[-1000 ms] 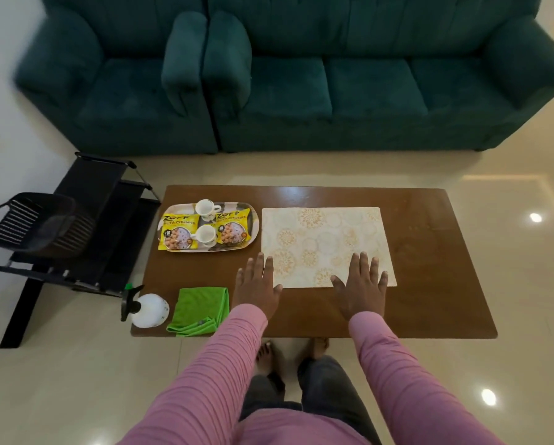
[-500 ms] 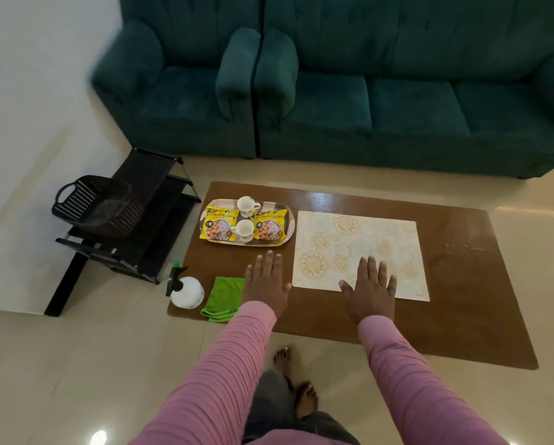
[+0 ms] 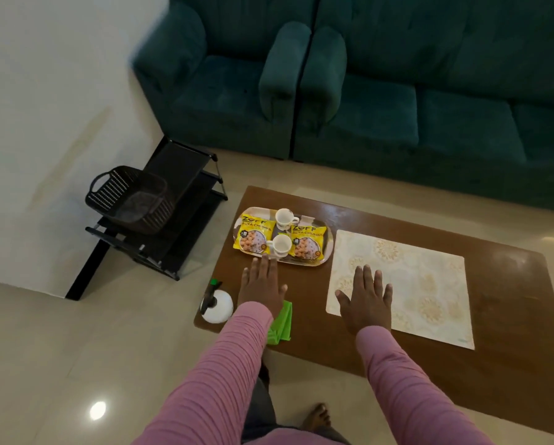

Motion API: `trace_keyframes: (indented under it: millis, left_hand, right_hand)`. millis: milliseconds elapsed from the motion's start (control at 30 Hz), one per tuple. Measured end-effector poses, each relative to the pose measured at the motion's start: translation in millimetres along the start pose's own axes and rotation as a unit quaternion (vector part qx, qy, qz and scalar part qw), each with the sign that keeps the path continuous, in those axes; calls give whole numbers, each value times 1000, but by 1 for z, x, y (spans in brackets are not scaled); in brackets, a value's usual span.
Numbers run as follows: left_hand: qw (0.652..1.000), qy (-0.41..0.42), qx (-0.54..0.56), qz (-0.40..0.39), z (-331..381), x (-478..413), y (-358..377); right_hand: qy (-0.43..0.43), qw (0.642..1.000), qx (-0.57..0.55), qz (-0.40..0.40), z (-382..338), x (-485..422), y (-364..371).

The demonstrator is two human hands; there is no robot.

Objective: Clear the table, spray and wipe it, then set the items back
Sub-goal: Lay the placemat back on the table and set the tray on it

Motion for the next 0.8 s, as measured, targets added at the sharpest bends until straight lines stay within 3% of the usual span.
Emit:
trace_keyframes:
  millis: [300,567,667,800]
  left_hand:
    - [997,33,-50,-43,-77,-114,12]
    - [995,51,-77,-45,-129,-217,77]
    - [998,15,-55,-33,-150,-252,114]
    - [993,-103,56,-7,-158,-277,150]
  right_hand:
    - [39,999,-6,-26,-74,-81,38]
    - [129,989,-51,-49,-78,-165,135]
    - [158,984,-74,-48,-67,-193,173]
    - [230,963,-136,-30,-44,-220,214]
Point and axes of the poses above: each hand's wrist, its own x-axis away from the middle knuckle, its own y-axis out of the palm, z = x × y, the point moved 5 cm from there along -x, towards the middle knuckle, and after that the axes turned 15 degrees about z, right-handed, at the moved point
